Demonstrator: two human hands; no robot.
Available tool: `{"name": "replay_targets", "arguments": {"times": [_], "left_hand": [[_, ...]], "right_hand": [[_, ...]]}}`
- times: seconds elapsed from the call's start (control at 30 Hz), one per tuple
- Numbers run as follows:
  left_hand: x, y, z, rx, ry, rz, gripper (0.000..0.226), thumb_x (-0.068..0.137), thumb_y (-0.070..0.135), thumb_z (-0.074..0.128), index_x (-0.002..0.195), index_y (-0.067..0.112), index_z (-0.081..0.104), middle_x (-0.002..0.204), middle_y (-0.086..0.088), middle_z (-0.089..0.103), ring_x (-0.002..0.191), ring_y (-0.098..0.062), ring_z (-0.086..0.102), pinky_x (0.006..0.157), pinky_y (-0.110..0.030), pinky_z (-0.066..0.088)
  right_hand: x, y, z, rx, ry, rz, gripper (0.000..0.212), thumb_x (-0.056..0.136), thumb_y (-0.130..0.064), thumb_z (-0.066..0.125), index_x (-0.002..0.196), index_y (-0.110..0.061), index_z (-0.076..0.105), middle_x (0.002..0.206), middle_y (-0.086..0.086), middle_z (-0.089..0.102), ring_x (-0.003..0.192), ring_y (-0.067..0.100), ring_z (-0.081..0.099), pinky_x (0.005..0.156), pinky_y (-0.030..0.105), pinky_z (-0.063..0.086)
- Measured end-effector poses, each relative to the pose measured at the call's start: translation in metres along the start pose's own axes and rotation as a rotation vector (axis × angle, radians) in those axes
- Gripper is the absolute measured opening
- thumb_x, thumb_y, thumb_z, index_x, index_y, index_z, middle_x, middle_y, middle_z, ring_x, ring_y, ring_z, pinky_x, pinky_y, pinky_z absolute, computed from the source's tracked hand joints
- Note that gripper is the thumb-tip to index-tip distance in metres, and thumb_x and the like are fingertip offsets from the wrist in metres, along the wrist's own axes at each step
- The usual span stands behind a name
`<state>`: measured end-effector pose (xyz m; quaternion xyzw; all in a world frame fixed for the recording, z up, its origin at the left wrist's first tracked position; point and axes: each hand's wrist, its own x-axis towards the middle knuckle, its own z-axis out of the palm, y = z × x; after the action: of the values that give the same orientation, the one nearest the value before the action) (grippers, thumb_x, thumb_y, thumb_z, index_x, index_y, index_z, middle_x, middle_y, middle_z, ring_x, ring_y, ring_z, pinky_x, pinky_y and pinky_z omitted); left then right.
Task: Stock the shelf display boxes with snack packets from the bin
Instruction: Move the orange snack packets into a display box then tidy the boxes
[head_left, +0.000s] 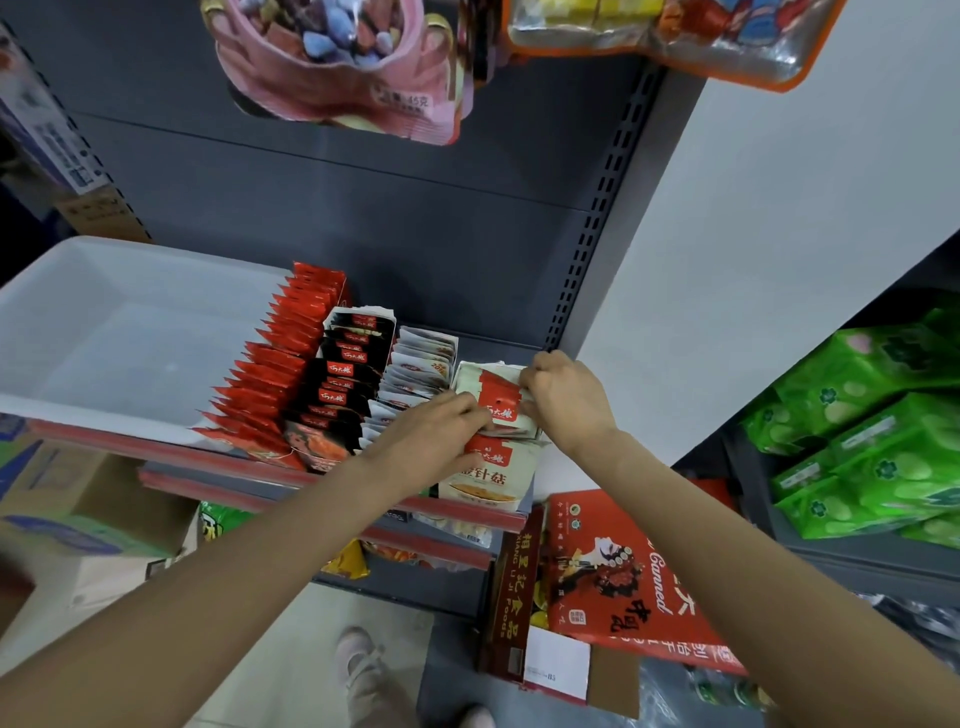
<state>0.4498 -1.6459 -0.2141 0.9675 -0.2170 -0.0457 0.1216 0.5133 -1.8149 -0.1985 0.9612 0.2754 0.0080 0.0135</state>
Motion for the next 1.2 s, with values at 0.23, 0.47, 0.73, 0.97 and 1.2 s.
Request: {"name": "replay_targets", "arguments": {"times": [0.23,0.47,0.73,0.97,1.2], "left_hand": [[0.002,0.006,-0.003,0.026,-0.028,-0.058,0.037,0.094,0.033,0.054,0.127,0.019,0.046,0.120,-0.003,0.059,0.107,-0.021,0.057,0.087,-0.037,0.050],[-0.001,0.004,0.004,0.079,-0.050,-0.003,0.031,0.097,0.031,0.048,0.125,0.019,0.047,0.112,-0.002,0.060,0.101,-0.023,0.059,0.076,-0.034,0.048],[-0.006,0.006,-0.006,0.057,-0.194,-0.016,0.050,0.092,0.034,0.056,0.137,0.023,0.038,0.133,0.001,0.052,0.116,-0.019,0.050,0.088,-0.030,0.041],[-0.016,0.013,-0.002,-0.146,0.132,-0.221,0.083,0.080,0.047,0.067,0.145,0.020,0.022,0.145,0.002,0.027,0.134,-0.015,0.024,0.111,-0.029,0.021],[-0.010,0.020,-0.003,-0.117,-0.099,-0.307,0.095,0.087,0.030,0.058,0.149,0.009,-0.010,0.157,-0.011,-0.016,0.145,-0.020,-0.013,0.117,-0.032,-0.001]], "right_hand": [[0.000,0.005,-0.003,0.160,0.023,-0.025,0.018,0.094,-0.023,0.052,0.098,-0.010,0.064,0.102,0.002,0.059,0.100,0.018,0.051,0.074,0.027,0.040],[-0.020,0.003,0.011,0.279,0.060,-0.018,0.022,0.095,-0.023,0.048,0.109,-0.016,0.064,0.109,-0.004,0.057,0.105,0.013,0.050,0.073,0.022,0.040],[-0.003,0.010,0.008,0.236,-0.191,0.014,0.050,0.092,-0.040,0.055,0.138,-0.024,0.045,0.133,0.001,0.055,0.116,0.021,0.054,0.092,0.035,0.047],[-0.031,0.005,-0.002,0.749,0.068,0.217,0.035,0.097,-0.012,0.046,0.131,-0.010,0.053,0.131,0.007,0.056,0.118,0.020,0.052,0.087,0.009,0.031],[-0.059,-0.036,0.001,1.055,-0.023,0.271,0.039,0.102,-0.025,0.032,0.141,-0.026,0.034,0.127,-0.005,0.052,0.093,0.007,0.058,0.078,0.013,0.051]]}}
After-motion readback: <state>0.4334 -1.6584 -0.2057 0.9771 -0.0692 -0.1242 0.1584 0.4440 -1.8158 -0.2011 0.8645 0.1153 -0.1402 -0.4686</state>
